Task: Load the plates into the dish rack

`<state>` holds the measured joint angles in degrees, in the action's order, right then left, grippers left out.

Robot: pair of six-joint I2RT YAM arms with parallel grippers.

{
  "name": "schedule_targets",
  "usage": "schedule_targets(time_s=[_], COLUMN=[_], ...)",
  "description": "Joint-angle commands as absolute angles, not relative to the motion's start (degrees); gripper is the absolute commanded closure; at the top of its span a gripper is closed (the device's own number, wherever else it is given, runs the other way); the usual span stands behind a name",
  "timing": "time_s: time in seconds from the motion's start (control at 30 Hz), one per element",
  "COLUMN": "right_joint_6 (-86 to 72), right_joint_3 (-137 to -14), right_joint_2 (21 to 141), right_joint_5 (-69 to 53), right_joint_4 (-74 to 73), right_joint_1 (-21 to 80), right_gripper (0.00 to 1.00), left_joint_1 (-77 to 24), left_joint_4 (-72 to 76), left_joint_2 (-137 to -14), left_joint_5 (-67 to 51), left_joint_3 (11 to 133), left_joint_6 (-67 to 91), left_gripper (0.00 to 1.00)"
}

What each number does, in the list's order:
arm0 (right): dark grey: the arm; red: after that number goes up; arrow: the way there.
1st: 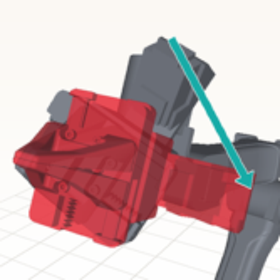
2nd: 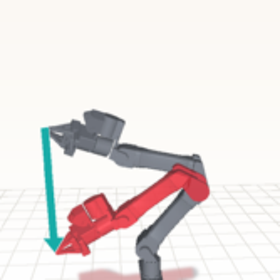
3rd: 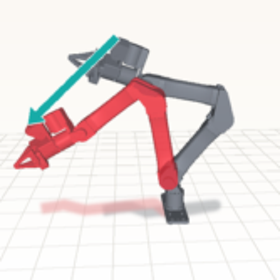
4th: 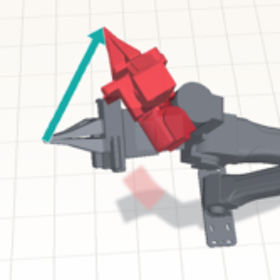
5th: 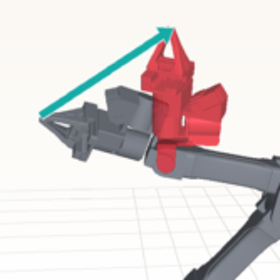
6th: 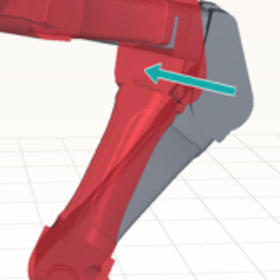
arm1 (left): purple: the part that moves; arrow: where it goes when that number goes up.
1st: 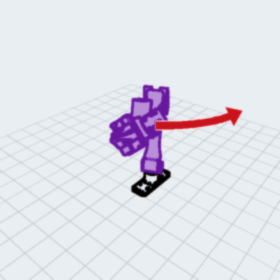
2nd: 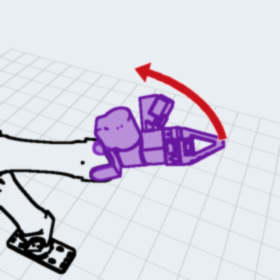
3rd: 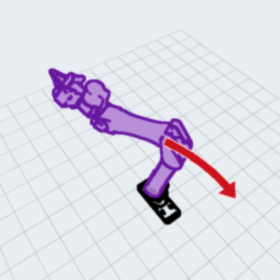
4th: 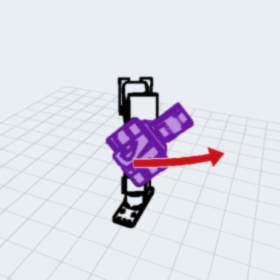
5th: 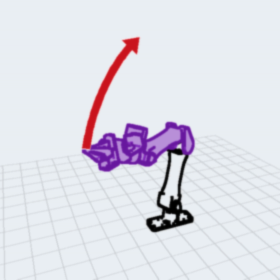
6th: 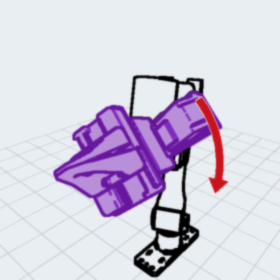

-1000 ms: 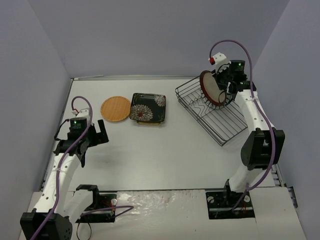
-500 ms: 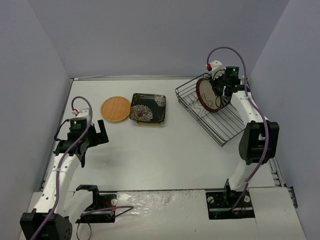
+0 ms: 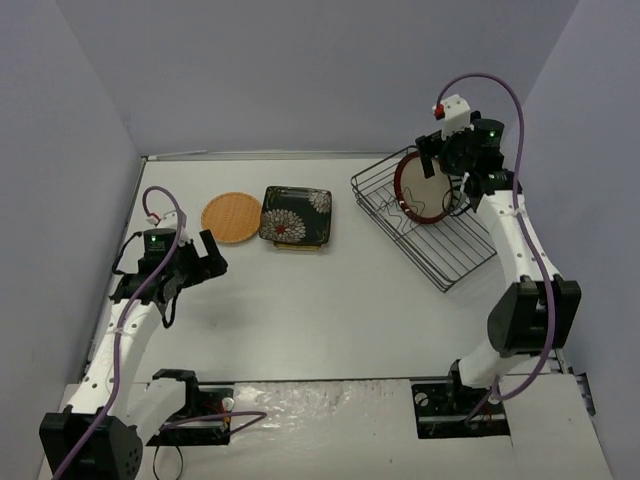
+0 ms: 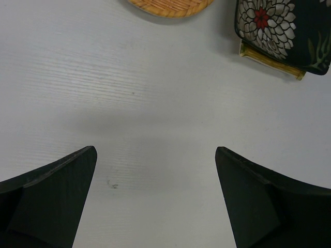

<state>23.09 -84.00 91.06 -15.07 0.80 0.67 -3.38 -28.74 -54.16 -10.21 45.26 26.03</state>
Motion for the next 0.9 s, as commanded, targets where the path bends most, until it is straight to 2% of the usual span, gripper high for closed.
schedule_targets(time_s=[0.0,0.13,0.37,0.6,0.87], right_joint_6=[17.94,5.85,-12.78,-13.31,-13.80], right_joint_3=[-83.15,-79.17,-62.69,-56.52,-53.00], right_joint_2=[79.82,70.75,60.07,54.83,51.96], right_joint_5=[-14.77,-18.50,-27.05,-30.70,-32.61], right_joint_4=[5.89,8.26,19.02,16.69,15.99], right_joint_1=[0.26,0.41,4.00,7.12,7.21], right_gripper=[0.02,0.00,0.00,0.00,0.00], left_joint_1=[-6.33,-10.27,-12.40,-13.72,-13.73], left_joint_4=[-20.79,-17.03,-10.10,-5.01,-3.89], left_joint_2=[-59.31,-66.93,-83.94,-95.72,-102.88], left_joint_5=[-10.02,-7.21,-8.53,-12.60,-13.57], left_joint_3=[52.55,57.04,65.90,70.90,74.50], left_joint_6=[31.90,35.27,39.55,41.42,41.47], left_gripper=[0.03,0.03,0.04,0.09,0.14])
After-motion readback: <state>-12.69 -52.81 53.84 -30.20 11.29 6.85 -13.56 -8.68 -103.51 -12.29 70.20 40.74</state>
